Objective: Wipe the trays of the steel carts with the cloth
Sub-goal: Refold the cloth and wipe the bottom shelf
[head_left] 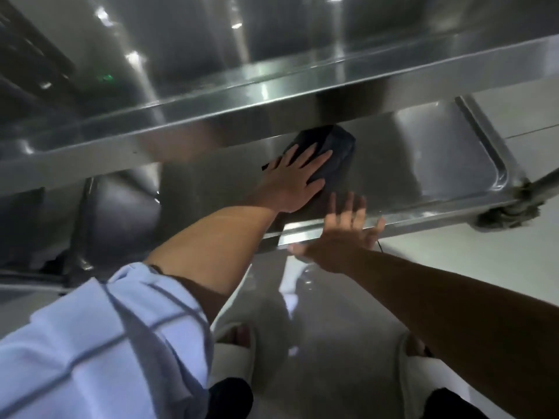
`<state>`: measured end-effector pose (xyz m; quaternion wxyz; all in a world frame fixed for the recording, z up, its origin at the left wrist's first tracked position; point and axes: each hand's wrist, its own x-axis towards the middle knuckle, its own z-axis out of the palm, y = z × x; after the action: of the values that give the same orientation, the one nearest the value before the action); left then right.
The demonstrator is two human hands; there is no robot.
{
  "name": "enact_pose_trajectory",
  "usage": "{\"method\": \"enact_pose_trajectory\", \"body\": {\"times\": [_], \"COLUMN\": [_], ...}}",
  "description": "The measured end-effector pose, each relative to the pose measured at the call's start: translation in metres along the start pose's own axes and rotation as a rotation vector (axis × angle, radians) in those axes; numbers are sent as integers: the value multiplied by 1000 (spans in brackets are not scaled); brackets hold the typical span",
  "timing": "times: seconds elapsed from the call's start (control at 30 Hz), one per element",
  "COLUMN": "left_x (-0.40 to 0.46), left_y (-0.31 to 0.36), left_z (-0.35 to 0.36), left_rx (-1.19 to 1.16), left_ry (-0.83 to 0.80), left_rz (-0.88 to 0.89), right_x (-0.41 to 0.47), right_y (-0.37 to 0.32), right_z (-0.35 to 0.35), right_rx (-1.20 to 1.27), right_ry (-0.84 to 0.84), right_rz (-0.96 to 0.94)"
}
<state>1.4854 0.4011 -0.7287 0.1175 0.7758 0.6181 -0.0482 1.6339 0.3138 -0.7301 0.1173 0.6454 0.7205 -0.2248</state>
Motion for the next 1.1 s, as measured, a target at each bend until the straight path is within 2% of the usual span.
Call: {"method": "enact_pose_trajectory", "body": {"times": [0.1,0.2,0.33,0.47,0.53,0.63,0.8,0.97,1.1], "left_x": [0,-27,-89,-173,-207,-235,-242,-245,-213], "left_y": [-23,-82,-170,-265,-290,-292,-246,-168,-100], "left_z": [-8,-8,-5,8,18,19,10,14,16], "left_rx": [-95,-147,-189,-183,-168,-256,-273,-301,-299], "left_ry": [-25,-39,28,-4,-16,28,-19,-4,-12], "left_rz": [-136,-299,-508,-844,-980,-1174,-1154,-978,-755], "right_x": [0,5,5,4,3,2,1,0,1], "right_y": [-8,-14,-24,-37,-43,-47,-47,-47,-48], "right_z": [-7,-14,-20,-22,-23,-23,-26,-31,-29], "right_rx": [-10,-74,-33,-24,-19,-10,-15,-37,-37], "right_ry": [-54,-108,-190,-220,-230,-224,-221,-204,-204], "right_rz": [36,56,79,87,86,82,85,86,89]}}
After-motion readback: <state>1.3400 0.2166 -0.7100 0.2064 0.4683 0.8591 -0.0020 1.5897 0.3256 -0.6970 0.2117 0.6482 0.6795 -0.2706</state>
